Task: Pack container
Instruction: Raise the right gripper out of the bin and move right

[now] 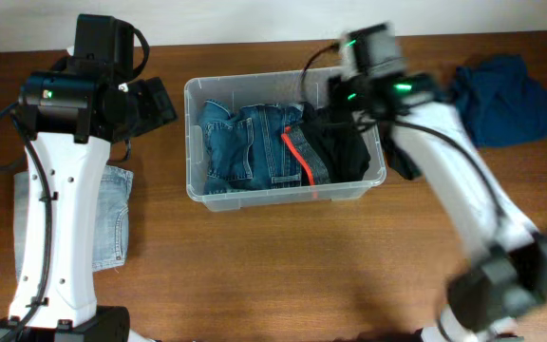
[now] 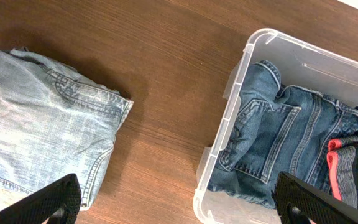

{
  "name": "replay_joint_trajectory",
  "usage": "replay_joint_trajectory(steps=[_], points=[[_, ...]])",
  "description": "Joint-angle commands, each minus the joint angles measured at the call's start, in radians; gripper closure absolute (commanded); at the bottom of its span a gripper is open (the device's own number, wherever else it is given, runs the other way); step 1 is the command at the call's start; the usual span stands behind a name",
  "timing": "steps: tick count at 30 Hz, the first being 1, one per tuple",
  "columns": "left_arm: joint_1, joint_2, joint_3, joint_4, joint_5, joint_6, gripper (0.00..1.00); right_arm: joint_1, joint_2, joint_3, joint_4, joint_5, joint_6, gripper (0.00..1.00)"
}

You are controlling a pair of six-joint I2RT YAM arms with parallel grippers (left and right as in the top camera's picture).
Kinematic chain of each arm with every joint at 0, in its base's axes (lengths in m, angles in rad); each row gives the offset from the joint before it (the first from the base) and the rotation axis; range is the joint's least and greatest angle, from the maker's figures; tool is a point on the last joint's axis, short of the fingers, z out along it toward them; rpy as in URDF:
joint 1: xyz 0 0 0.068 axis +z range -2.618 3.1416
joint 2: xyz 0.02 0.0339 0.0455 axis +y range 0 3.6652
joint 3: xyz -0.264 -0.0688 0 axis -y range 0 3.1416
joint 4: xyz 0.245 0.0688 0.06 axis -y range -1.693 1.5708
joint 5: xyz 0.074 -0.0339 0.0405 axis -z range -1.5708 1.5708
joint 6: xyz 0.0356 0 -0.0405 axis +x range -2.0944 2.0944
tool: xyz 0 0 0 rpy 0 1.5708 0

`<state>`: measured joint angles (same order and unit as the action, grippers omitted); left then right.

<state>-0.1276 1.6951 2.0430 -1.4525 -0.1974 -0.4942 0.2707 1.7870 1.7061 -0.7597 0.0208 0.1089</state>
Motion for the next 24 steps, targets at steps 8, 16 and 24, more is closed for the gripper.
replay_joint_trajectory(steps=[8, 16, 24], points=[[0.004, 0.004, -0.002, 0.000, -0.001, 0.010, 0.01, -0.376, -0.194, 0.028, -0.174, -0.035, 0.065, 0.94], [0.004, 0.005, -0.002, 0.000, -0.001, 0.010, 0.01, -0.679, -0.146, 0.026, -0.182, -0.214, 0.065, 0.43], [0.004, 0.004, -0.002, 0.000, -0.001, 0.010, 0.01, -0.864, -0.071, 0.026, -0.148, -0.236, 0.148, 0.01]])
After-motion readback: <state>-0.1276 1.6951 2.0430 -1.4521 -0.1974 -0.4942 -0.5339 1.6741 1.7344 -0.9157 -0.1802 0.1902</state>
